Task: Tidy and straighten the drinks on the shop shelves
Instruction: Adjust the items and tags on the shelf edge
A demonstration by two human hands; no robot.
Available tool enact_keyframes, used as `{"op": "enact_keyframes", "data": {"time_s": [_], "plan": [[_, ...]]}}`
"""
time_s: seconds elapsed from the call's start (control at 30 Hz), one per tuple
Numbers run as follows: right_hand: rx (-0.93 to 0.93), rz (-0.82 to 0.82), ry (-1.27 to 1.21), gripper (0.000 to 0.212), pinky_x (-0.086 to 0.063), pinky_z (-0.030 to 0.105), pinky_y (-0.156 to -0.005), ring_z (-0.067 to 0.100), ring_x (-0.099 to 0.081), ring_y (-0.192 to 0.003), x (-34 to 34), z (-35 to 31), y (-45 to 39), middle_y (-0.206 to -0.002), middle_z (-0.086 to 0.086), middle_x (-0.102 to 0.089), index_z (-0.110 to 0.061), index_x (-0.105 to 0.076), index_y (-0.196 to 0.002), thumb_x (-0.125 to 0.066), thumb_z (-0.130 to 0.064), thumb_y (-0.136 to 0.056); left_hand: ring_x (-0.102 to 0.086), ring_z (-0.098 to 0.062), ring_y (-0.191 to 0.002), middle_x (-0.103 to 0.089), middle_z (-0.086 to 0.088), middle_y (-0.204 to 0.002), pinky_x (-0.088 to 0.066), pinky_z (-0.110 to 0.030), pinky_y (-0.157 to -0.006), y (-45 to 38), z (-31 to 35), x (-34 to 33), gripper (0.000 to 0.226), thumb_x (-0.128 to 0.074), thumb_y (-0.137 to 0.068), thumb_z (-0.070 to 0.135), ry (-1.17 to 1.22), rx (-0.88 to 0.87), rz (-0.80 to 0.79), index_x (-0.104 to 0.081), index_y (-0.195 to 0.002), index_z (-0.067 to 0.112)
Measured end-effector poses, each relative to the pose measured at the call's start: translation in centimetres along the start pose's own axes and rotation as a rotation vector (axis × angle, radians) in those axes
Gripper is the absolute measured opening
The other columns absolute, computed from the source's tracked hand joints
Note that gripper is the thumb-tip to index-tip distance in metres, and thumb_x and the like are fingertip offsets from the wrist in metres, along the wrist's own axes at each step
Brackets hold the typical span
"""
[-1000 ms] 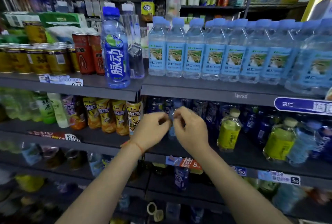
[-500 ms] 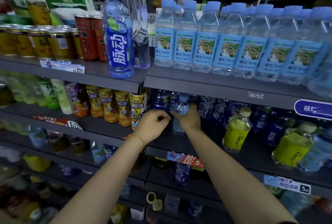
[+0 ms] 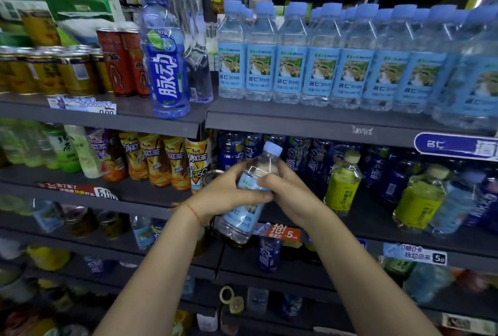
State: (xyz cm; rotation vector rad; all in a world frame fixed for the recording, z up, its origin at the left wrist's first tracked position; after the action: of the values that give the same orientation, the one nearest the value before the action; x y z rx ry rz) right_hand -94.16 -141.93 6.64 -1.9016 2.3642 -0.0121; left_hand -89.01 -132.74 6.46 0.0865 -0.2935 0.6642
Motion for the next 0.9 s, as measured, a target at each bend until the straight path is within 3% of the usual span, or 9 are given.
{"op": "enact_keyframes", "data": {"time_s": [0.1, 0.2, 0.27, 0.4, 0.5, 0.63, 0.73, 0.9], "plan": [[0.073, -0.062, 0.024, 0.047, -0.052, 0.036, -0.087, 0.02, -0.066, -0.098, -1.3, -2.8, 2.1, -0.106, 0.006, -0.067, -0.014, -0.056, -0.119, -0.063, -0.01, -0.073, -0.07, -0.013, -0.099, -0.073, 0.005, -0.106, -0.054, -0.03, -0.084, 2.2, 2.1, -0.2, 0.081, -0.086, -0.055, 0.038, 0.03, -0.024, -0.119, -0.052, -0.128, 0.035], [0.186, -0.121, 0.085, 0.056, -0.055, 0.033, -0.083, 0.021, -0.068, -0.098, -3.0, -6.3, 4.4, -0.11, 0.01, -0.065, -0.013, -0.05, -0.127, -0.063, -0.001, -0.073, -0.068, -0.019, -0.107, -0.069, 0.0, -0.116, -0.055, -0.039, -0.09, 4.2, 5.7, 0.8, 0.081, -0.09, -0.057, 0.026, -0.041, -0.17, -0.102, -0.052, -0.128, 0.03], [0.289, -0.087, 0.111, 0.061, -0.057, 0.036, -0.083, 0.022, -0.068, -0.096, -3.7, -9.2, 5.3, -0.108, 0.01, -0.065, -0.013, -0.048, -0.129, -0.063, 0.001, -0.071, -0.067, -0.019, -0.108, -0.068, 0.001, -0.117, -0.055, -0.043, -0.092, 5.3, 8.9, 1.8, 0.079, -0.092, -0.057, 0.025, -0.09, -0.32, 0.013, -0.054, -0.126, 0.029], [0.475, 0.064, 0.046, 0.058, -0.059, 0.037, -0.078, 0.018, -0.07, -0.094, -3.0, -15.7, 5.4, -0.104, 0.004, -0.065, -0.021, -0.05, -0.122, -0.062, -0.002, -0.069, -0.066, -0.01, -0.105, -0.066, 0.009, -0.116, -0.056, -0.031, -0.087, 6.4, 14.0, 4.2, 0.079, -0.093, -0.058, 0.03, -0.128, -0.525, 0.296, -0.053, -0.126, 0.034], [0.53, 0.124, 0.079, 0.054, -0.059, 0.038, -0.08, 0.014, -0.07, -0.093, -2.4, -18.8, 3.7, -0.102, -0.002, -0.066, -0.023, -0.05, -0.12, -0.066, -0.006, -0.071, -0.064, -0.006, -0.11, -0.065, 0.008, -0.12, -0.054, -0.031, -0.093, 5.6, 16.0, 5.5, 0.074, -0.089, -0.067, 0.028, -0.188, -0.611, 0.398, -0.055, -0.132, 0.023], [0.447, 0.201, 0.222, 0.08, -0.052, 0.047, -0.099, 0.021, -0.062, -0.117, -1.2, -19.0, -0.2, -0.133, 0.005, -0.057, -0.025, -0.034, -0.14, -0.08, -0.038, -0.076, -0.058, 0.011, -0.104, -0.062, 0.015, -0.117, -0.047, -0.012, -0.093, 3.4, 16.4, 7.6, 0.062, -0.084, -0.076, 0.026, -0.236, -0.615, 0.623, -0.055, -0.131, 0.017], [0.422, 0.238, 0.502, 0.076, -0.046, 0.036, -0.1, 0.018, -0.051, -0.125, -0.8, -18.3, -1.6, -0.14, 0.005, -0.048, -0.019, -0.029, -0.146, -0.071, -0.043, -0.087, -0.061, -0.004, -0.1, -0.062, 0.006, -0.114, -0.05, -0.017, -0.086, 1.8, 15.7, 9.3, 0.056, -0.08, -0.08, 0.027, -0.18, -0.562, 0.801, -0.053, -0.126, 0.012], [0.491, 0.401, 1.462, 0.039, -0.039, 0.04, -0.094, 0.025, -0.054, -0.111, -0.7, -15.7, -3.0, -0.121, 0.005, -0.059, -0.015, -0.05, -0.128, -0.045, -0.042, -0.1, -0.056, -0.017, -0.098, -0.054, 0.001, -0.11, -0.043, -0.027, -0.078, -0.2, 14.7, 11.1, 0.055, -0.078, -0.081, 0.031, -0.172, -0.452, 0.948, -0.042, -0.118, 0.009]]}}
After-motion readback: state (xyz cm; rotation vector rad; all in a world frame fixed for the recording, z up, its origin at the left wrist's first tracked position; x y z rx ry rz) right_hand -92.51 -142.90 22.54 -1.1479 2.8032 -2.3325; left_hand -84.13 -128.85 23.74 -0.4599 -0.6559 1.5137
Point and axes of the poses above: each hand's wrist, its own y-axis away from the middle knuckle, its own x-axis out of the back of the hand, z = x × y, the point moved 9 cm from there along -y, towards the middle knuckle
